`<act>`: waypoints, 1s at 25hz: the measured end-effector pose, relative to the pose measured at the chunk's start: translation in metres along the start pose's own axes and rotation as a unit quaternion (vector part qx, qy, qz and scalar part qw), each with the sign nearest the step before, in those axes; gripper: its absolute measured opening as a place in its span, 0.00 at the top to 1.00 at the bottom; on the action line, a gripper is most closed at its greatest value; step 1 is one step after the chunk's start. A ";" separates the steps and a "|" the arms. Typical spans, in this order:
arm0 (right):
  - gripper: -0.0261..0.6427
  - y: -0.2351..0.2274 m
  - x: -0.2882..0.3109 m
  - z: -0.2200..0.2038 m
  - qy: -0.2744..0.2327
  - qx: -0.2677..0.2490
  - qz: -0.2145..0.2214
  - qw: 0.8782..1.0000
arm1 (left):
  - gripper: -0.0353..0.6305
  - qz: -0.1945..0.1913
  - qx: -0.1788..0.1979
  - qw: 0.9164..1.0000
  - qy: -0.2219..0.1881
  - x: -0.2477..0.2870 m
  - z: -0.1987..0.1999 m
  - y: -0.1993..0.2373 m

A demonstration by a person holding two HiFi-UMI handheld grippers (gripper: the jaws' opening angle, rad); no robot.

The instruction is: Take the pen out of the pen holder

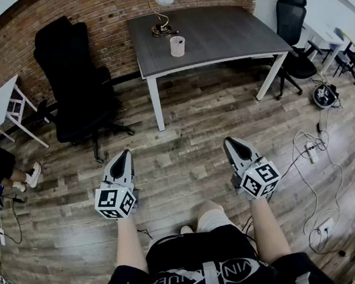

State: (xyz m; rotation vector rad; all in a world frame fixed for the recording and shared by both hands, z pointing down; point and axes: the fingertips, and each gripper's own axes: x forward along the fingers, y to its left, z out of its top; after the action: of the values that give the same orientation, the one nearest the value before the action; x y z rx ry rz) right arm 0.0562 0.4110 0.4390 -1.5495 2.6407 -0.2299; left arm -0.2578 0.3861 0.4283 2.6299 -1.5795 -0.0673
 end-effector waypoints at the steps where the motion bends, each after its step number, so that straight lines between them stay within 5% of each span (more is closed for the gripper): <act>1: 0.91 0.000 0.005 0.001 0.000 -0.001 -0.002 1.000 | 0.93 -0.001 0.003 1.000 0.000 0.003 0.002 0.002; 25: 0.90 -0.106 0.119 0.008 0.008 0.008 -0.015 1.000 | 0.93 0.054 0.007 0.999 0.002 0.119 0.007 0.068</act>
State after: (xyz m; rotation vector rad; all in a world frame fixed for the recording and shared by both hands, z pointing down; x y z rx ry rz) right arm 0.0903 0.2562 0.4504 -1.5897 2.6217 -0.2654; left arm -0.2627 0.2492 0.4271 2.5480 -1.7236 -0.0442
